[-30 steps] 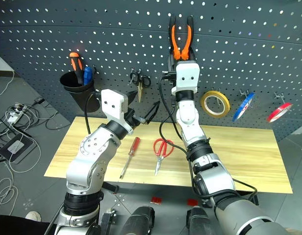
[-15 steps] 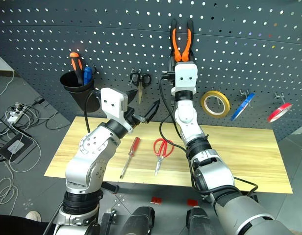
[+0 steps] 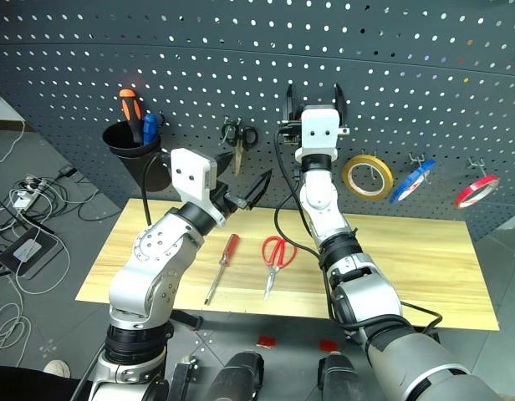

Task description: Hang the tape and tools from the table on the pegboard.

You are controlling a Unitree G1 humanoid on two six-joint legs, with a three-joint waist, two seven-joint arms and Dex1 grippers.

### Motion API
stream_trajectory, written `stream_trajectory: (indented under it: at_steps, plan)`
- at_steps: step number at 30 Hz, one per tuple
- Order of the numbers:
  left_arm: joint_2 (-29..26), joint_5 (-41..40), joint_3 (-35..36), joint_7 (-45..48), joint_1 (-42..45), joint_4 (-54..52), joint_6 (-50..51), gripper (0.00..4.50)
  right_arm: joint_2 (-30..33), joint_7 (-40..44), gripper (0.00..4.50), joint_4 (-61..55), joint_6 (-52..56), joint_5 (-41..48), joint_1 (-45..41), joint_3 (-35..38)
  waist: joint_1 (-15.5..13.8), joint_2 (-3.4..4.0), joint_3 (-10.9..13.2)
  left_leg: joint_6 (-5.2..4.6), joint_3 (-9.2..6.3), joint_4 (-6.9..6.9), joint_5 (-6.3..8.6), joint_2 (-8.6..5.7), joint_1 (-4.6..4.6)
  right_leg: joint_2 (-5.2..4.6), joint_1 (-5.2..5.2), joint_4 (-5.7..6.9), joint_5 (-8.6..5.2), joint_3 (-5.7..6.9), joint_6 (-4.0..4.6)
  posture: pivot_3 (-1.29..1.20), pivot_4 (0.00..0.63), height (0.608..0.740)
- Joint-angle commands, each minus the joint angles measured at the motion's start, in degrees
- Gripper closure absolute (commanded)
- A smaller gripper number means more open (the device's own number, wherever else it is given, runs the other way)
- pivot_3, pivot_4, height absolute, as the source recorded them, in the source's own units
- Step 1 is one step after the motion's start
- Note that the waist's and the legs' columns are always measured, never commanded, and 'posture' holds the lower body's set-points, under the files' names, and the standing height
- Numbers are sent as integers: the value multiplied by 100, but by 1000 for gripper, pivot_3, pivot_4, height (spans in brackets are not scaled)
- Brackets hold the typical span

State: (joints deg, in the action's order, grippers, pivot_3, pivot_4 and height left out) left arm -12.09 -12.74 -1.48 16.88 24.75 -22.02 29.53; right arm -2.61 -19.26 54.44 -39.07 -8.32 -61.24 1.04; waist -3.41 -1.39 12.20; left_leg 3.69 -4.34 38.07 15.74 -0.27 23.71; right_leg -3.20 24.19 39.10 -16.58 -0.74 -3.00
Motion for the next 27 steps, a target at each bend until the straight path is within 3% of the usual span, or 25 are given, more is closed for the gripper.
stream_trajectory:
  at_steps: [1,11,27]
  plan:
    - [31,-65,86,-24,134,-67,-104,0,4,-102,24,-220,-50,2,-63,45,1,0,0,0,0,0,0,0,0,0,0,0,0,0,0,317,213,740]
    - [144,-122,159,-68,136,-6,-94,0,-84,295,24,-1027,238,185,346,-15,5,0,0,0,0,0,0,0,0,0,-1,-1,0,0,0,303,212,740]
    - [172,-93,0,-107,-234,-6,24,0,-323,1724,24,-4828,2650,954,2417,-464,-5,0,0,-2,-5,0,1,-1,-1,1,-2,0,0,-1,0,275,213,740]
